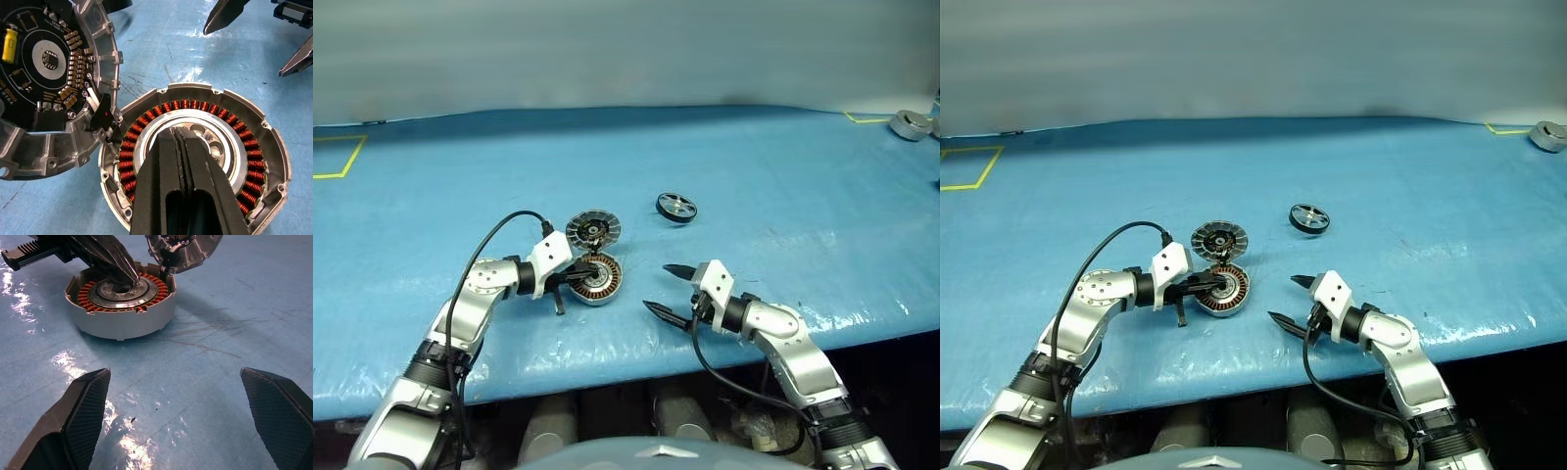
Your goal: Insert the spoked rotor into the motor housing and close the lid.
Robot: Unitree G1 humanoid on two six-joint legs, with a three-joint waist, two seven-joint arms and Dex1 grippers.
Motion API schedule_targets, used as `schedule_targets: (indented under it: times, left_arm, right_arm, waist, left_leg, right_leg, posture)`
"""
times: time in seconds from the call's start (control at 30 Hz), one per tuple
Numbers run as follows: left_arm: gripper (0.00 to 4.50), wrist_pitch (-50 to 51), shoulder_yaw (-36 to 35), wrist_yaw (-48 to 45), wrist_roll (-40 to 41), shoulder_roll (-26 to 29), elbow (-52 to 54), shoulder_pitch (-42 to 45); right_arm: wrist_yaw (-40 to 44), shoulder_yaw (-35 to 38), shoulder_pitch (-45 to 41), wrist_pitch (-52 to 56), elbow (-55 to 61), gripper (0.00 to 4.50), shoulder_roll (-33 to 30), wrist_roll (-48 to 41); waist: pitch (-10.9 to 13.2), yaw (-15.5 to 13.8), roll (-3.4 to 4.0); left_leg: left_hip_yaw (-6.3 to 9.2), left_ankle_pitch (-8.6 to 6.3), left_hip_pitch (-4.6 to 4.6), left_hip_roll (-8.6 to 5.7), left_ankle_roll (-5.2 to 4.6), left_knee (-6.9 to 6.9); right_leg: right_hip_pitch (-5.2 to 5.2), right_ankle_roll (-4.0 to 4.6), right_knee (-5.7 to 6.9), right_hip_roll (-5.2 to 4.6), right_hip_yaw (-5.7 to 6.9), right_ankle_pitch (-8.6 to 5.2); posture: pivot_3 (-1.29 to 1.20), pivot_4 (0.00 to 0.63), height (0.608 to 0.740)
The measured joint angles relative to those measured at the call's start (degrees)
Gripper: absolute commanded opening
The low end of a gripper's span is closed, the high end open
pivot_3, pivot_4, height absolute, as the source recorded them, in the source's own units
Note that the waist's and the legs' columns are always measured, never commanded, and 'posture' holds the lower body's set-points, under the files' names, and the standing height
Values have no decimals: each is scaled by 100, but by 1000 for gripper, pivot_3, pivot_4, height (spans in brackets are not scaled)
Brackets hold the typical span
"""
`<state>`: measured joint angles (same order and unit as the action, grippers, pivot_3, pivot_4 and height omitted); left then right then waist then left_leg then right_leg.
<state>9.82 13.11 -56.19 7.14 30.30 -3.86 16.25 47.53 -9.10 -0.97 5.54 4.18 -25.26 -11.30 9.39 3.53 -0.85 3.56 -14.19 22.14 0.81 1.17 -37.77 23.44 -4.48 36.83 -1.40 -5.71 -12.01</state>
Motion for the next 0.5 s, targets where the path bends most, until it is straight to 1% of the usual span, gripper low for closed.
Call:
schedule_targets:
  times: [0.13,0.27,0.5]
  left_arm:
    - [19,105,66,-10,-26,114,82,3]
    - [19,147,236,-27,-209,356,255,44]
    - [19,183,364,-5,-450,509,429,124]
  right_arm:
    - [-4,-3,-4,0,0,4500,0,2]
    - [-9,-5,-12,0,0,4500,0,15]
    - [-10,-6,-39,0,0,4500,0,19]
  waist:
    - [-1,15,-1]
    - [-4,35,2]
    - [-6,41,3]
  left_leg:
    - [-5,0,-15,3,0,17]
    - [-10,0,-26,5,0,35]
    - [-11,0,-37,11,0,49]
  right_leg:
    - [-5,8,0,1,-1,-5]
    - [-5,17,1,2,-2,-10]
    - [-5,24,3,8,-3,-15]
  posture:
    - [0,150,740]
    - [0,150,740]
    - [0,150,740]
